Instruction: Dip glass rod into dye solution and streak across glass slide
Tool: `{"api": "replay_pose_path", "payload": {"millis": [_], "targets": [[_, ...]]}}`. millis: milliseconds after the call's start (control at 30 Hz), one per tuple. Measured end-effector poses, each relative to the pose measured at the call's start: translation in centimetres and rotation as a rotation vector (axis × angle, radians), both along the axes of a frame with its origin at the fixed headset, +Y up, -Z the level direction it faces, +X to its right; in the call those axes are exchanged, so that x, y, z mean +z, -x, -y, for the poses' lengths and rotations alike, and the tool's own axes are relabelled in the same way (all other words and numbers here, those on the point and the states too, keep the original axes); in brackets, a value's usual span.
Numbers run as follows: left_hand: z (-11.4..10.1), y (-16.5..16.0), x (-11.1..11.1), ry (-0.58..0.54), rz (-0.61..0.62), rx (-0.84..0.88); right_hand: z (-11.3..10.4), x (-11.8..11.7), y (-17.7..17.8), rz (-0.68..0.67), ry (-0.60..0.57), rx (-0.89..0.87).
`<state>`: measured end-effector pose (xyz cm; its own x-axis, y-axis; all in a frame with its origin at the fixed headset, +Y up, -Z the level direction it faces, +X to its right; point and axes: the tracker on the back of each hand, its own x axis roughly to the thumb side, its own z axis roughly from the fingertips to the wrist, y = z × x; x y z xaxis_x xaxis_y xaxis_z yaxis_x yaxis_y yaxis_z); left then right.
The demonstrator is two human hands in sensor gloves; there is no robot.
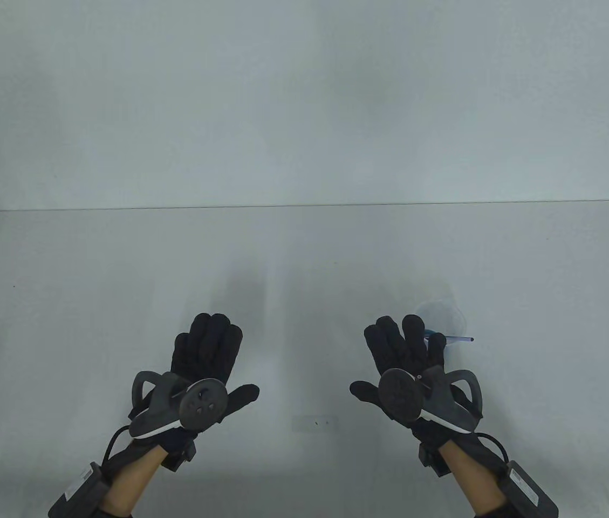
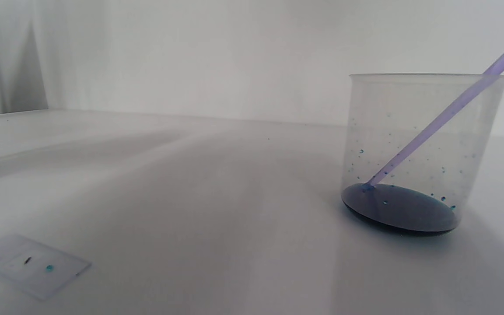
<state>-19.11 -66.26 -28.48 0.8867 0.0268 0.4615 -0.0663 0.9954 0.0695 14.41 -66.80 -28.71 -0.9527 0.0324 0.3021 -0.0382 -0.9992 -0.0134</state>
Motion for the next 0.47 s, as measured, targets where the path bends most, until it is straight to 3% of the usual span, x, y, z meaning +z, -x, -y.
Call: {"api": "replay_pose_path", "payload": {"millis": [467], "targets": [[0.36,0.12,0.01,0.022,-0.005,-0.011,-0.06,0.03,-0.22,0.016,0.014,-0.001]]}}
